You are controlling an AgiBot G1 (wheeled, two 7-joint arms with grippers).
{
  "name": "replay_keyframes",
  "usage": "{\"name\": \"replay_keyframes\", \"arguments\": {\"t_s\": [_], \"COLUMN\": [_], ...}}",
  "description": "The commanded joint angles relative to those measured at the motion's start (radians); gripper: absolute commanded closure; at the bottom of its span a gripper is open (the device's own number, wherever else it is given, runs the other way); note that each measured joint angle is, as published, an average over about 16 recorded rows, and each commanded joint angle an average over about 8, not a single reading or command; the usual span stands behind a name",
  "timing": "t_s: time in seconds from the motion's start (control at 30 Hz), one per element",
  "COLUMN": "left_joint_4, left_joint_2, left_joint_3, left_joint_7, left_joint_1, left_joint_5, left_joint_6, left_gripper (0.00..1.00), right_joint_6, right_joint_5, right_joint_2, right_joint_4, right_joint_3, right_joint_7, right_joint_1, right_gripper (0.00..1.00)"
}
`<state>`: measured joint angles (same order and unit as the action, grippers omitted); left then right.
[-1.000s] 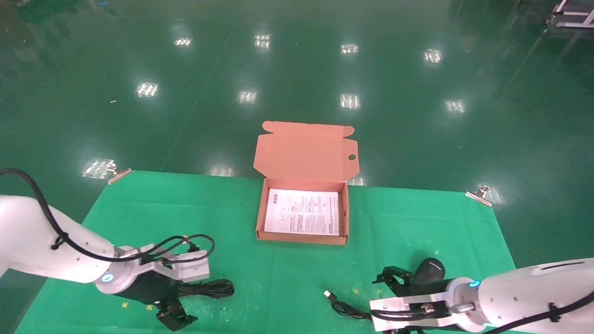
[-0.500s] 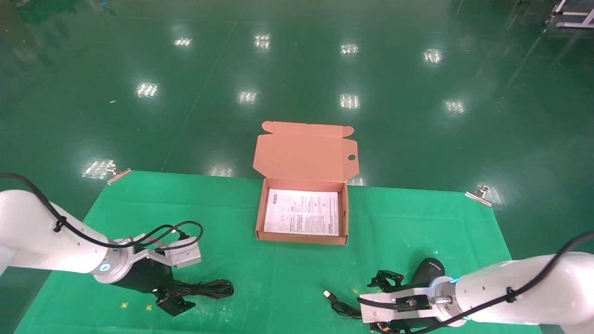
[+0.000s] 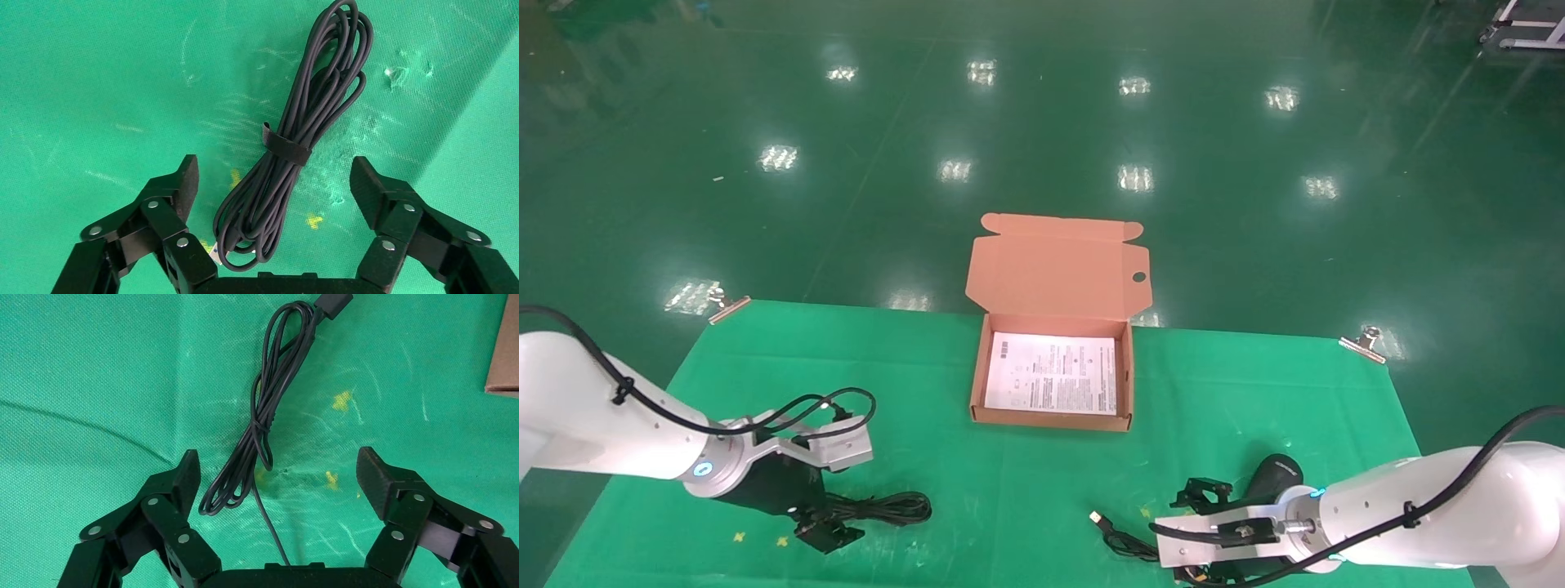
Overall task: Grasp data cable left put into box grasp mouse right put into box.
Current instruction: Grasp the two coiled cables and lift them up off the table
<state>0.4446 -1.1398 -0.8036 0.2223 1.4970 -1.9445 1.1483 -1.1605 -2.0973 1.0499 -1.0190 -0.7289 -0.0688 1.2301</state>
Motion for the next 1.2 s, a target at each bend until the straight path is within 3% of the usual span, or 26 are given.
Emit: {"name": "replay_keyframes", "arguments": {"t_s": [0.03, 1.2], "left_joint_4": [0.005, 0.023], "left_joint_2": [0.001, 0.005], "left_joint_3": [0.0, -0.002], "left_joint_7": [0.002, 0.009], "left_joint_1": [-0.001, -0.005], "left_joint_5": [0.0, -0.004], "left_joint_6": [0.001, 0.007], "left_gripper": [1.0, 1.0], "right_joint_6": [-0.001, -0.007], "right_joint_5": [0.002, 0.011], "right_joint_2": [-0.001, -0.008], "right_joint_4": [-0.003, -0.017], "right_joint_3": [0.001, 0.005], "right_joint_7": [-0.001, -0.003], "right_joint_1": [0.0, -0.003], "right_gripper": [1.0, 1.0]}}
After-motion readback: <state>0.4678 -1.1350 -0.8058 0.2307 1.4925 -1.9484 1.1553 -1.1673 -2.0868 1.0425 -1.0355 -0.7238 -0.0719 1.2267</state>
